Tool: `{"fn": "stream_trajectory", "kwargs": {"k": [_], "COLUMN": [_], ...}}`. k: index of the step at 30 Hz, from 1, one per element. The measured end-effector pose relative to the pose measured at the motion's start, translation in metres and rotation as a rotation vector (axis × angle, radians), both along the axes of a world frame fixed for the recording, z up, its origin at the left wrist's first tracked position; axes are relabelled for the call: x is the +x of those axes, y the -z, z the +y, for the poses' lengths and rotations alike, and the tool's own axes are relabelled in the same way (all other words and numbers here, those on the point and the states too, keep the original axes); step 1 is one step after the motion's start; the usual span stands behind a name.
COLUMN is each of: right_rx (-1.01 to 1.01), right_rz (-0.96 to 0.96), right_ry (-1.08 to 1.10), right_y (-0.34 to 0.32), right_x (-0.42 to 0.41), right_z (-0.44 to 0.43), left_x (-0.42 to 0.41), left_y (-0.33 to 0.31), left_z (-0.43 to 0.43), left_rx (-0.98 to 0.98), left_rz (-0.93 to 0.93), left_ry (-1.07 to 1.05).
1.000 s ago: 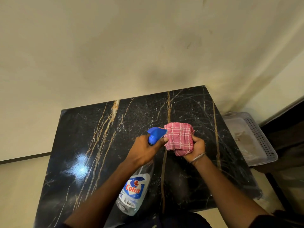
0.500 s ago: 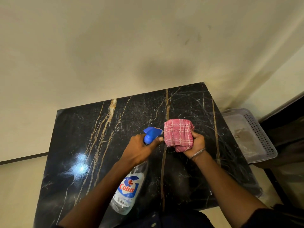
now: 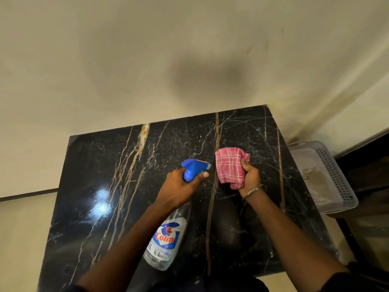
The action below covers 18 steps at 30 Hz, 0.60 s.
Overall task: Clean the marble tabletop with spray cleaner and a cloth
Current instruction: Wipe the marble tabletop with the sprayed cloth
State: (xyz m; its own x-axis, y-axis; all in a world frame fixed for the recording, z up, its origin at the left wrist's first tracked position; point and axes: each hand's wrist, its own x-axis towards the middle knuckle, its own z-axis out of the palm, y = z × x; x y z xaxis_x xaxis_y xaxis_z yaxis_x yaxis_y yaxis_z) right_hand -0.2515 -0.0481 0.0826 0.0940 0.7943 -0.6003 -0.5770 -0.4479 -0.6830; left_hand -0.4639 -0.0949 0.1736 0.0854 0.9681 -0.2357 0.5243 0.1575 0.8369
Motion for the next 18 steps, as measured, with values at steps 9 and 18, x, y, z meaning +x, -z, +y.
{"fn": "stream_trajectory", "kwargs": {"k": [9, 18], "right_rx": [0.694, 0.75], "right_rz": [-1.711, -1.794], "right_ry": [-1.313, -1.262], "right_y": [0.062, 0.083], "right_x": [-0.03, -0.058], "right_z": [0.023, 0.113], "left_x": [-0.025, -0.042], "left_y": [0.03, 0.046], "left_z": [0.015, 0.052], "left_rx": [-0.187, -0.225], "left_rz": [0.033, 0.005], "left_ry": [-0.086, -0.178]}}
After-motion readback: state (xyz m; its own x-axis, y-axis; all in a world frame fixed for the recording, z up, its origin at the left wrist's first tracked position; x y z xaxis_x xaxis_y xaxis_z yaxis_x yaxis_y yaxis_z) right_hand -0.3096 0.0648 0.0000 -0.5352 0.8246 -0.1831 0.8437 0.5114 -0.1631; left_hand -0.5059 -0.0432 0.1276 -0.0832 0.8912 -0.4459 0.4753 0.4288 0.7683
